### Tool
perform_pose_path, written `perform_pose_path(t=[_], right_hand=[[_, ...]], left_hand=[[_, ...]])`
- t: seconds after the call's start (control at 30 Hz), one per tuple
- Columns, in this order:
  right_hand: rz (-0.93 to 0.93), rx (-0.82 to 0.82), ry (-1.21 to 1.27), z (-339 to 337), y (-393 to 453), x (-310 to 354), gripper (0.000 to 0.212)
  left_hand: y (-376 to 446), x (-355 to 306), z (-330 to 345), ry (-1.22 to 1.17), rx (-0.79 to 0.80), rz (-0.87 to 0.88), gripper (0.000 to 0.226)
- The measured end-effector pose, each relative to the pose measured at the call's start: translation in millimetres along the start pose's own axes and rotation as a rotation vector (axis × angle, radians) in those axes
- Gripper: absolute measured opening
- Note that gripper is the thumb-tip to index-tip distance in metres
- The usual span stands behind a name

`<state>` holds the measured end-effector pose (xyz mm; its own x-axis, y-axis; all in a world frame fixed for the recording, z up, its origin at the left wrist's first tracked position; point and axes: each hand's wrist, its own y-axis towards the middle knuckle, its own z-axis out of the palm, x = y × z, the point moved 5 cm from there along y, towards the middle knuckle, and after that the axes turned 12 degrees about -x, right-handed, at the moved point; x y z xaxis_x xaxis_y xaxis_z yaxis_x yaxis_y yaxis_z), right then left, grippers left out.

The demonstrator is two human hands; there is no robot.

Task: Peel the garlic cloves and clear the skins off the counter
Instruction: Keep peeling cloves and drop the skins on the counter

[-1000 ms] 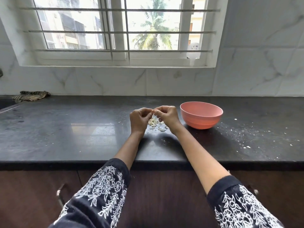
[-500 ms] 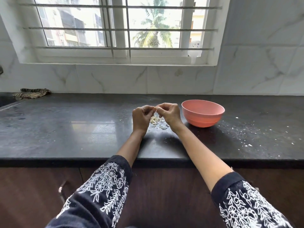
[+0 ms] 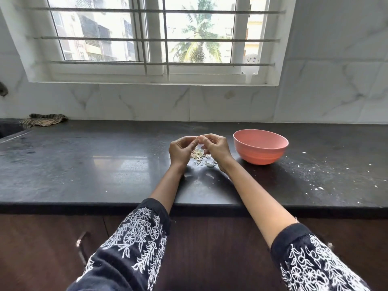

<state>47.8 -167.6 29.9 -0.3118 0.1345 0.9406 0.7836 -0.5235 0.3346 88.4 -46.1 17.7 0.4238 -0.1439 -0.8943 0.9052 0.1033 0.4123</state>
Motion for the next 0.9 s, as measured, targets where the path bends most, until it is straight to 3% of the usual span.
perform_pose_path(t=[0.2, 0.33, 0.43, 0.73, 0.9], right_hand=[[0.123, 0.073, 0.161, 2.8, -1.8, -1.6, 0.018], [0.145, 0.027, 0.174, -1.2, -0.4, -1.9, 0.019], [0.121, -0.004, 0.176, -2.8, 0.4, 0.6, 0.006], [0.107, 0.007, 0.187, -3.2, 1.3, 0.1, 0.019], [0.077, 0.051, 0.173, -2.2, -1.8, 1.4, 0.012]], left_hand=[[0.2, -7.9, -2.7, 0.116, -0.050, 0.167, 0.012], [-3.8, -14.7, 0.3, 0.201, -0.038, 0.291, 0.007], [-6.1, -20.4, 0.1, 0.273, -0.051, 0.390, 0.004], [-10.0, -23.6, -1.6, 0.246, -0.047, 0.378, 0.008], [-6.0, -19.6, -3.1, 0.304, -0.076, 0.375, 0.009]])
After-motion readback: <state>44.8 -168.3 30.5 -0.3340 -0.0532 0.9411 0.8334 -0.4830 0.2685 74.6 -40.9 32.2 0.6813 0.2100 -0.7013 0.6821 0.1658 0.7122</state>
